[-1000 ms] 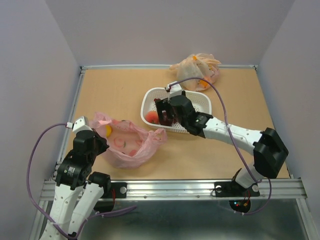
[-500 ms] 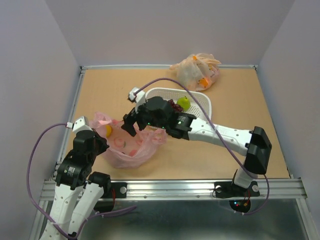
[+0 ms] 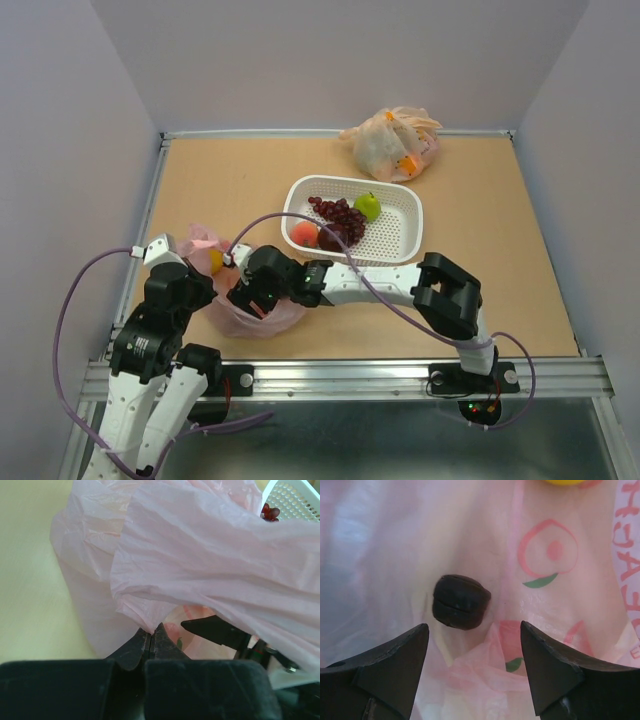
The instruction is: Untie the knot of the plastic bag and take out the fruit
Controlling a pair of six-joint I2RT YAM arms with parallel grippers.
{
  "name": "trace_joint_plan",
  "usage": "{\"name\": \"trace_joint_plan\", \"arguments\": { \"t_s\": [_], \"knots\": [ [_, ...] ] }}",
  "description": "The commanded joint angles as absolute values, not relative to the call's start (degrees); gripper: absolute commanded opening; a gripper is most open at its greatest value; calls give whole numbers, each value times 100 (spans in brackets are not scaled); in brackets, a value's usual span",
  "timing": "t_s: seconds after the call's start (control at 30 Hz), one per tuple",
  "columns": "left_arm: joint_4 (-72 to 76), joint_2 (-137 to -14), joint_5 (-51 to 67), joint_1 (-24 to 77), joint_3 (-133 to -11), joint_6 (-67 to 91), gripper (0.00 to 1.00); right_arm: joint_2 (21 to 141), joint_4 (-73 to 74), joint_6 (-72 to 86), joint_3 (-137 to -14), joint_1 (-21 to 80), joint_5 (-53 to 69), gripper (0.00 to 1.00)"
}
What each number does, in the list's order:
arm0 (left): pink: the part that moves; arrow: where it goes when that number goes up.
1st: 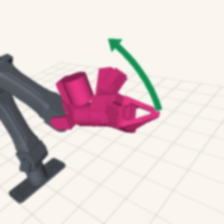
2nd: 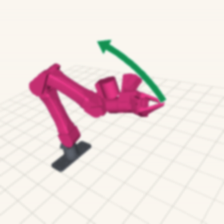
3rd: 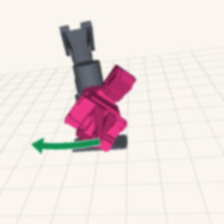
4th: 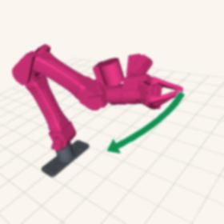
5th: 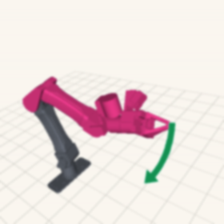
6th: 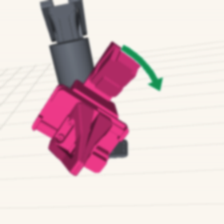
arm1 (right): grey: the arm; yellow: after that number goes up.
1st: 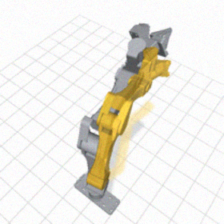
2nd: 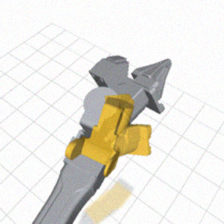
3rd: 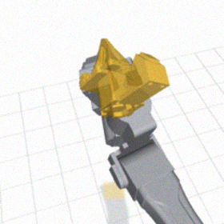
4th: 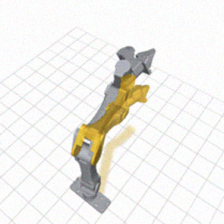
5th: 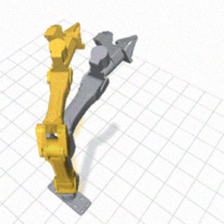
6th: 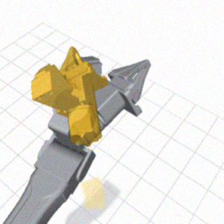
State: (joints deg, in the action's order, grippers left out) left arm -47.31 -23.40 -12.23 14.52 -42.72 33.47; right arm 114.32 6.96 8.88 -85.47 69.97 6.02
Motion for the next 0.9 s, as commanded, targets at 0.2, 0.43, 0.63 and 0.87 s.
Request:
{"name": "trace_joint_plan", "arguments": {
  "t_s": [0.2,0.43,0.63,0.87],
  "knots": [
    [-4474,-2259,-1204,1433,-4175,3243,0,11979,571,827,-9097,7207,1072,87],
    [-4474,-2241,-1169,1433,-4166,3217,0,12181,150,563,-9114,7216,1608,91],
    [-4456,-2215,-1143,1433,-4157,3199,0,12497,-202,606,-9237,7216,1784,90],
    [-4456,-2197,-1116,1433,-4148,3190,0,12779,-606,677,-9238,7216,1714,82]
  ]
}}
